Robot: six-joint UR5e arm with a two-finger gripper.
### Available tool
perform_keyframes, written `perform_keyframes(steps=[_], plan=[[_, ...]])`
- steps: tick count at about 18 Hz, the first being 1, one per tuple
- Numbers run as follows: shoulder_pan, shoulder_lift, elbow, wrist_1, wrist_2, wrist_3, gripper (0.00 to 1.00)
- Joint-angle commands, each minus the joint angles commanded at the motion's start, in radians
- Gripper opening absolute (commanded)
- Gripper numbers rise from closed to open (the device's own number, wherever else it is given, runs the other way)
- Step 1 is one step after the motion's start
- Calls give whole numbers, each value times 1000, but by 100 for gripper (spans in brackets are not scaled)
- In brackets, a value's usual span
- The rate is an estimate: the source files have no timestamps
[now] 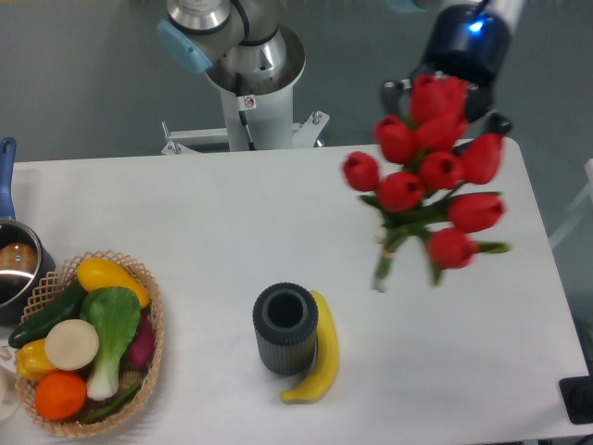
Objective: Pick up the flowers from the vase
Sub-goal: 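Carry the held tulips away from the vase and hold them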
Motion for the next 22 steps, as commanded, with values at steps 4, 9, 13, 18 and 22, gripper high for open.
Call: perform_keyframes(steps=[4, 9, 13, 18, 22], plan=[[48, -49, -55, -2, 26, 218, 0], [63, -77, -60, -11, 268, 323, 0], [48, -103, -68, -43, 549, 326, 0], [-21, -109, -48, -142, 799, 324, 0], [-54, -126, 24, -263, 929, 317, 0]])
